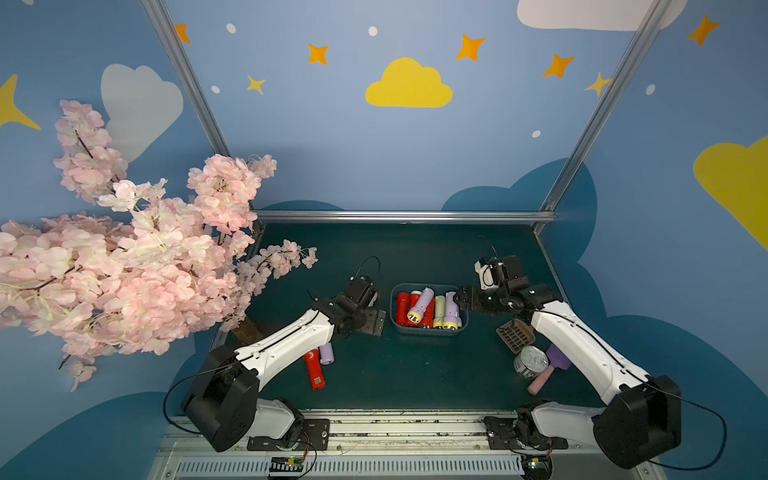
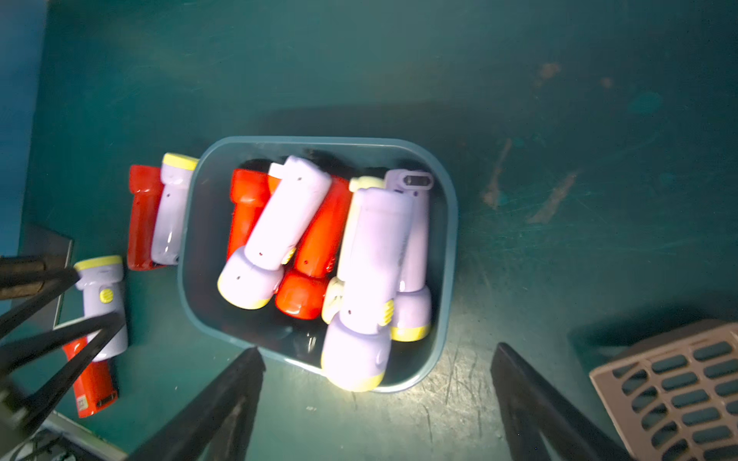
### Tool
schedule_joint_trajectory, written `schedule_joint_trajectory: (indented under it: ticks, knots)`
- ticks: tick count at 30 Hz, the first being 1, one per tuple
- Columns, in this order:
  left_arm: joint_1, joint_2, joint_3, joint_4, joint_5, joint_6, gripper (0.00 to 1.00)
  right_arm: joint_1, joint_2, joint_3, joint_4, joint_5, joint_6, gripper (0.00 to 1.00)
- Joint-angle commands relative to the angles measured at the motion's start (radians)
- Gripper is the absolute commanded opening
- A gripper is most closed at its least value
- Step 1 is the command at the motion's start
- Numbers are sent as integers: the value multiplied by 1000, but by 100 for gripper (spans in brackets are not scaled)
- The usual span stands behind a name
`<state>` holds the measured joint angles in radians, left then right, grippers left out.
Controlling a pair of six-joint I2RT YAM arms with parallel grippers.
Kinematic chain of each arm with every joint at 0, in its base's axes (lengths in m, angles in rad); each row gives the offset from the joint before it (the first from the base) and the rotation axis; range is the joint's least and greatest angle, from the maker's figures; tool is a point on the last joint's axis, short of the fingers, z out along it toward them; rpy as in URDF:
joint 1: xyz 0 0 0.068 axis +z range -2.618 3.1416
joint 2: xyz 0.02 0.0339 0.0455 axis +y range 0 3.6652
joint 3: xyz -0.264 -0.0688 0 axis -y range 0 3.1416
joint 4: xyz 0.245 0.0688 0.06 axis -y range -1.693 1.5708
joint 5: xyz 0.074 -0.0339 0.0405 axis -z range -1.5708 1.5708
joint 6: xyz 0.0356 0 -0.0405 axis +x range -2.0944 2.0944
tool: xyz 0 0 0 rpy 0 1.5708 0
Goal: Put the flashlights into the storage boxes
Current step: Pick up the flashlight from the center of the board.
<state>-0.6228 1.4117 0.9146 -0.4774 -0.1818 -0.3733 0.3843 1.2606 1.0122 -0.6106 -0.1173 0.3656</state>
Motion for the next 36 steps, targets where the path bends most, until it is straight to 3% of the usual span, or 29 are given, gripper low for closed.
schedule_joint_trajectory:
  ticks: [1, 5, 8, 14, 18, 20, 25, 36]
  knots:
    - [13, 50, 42, 17, -2, 40, 99, 10, -23, 12, -9, -6, -16, 90]
    - [30, 140, 100, 14, 11, 51, 94, 10, -14, 7, -1, -8, -28, 59]
    - [37, 195, 143, 8, 22, 64, 92, 10, -7, 9, 0, -1, -30, 55]
    - [54, 277, 206, 10, 41, 88, 85, 4, 7, 15, 9, 10, -32, 58]
    - [82, 325, 235, 11, 81, 94, 82, 2, 11, 21, 14, 2, -33, 80]
    - [89, 349, 255, -2, 88, 94, 80, 2, 8, 25, 12, 1, -33, 84]
    - [91, 389, 274, -19, 92, 88, 73, 0, 2, 31, 17, 15, -36, 85]
    - [93, 403, 236, -19, 69, 84, 71, -7, 58, 43, 34, 1, -34, 86]
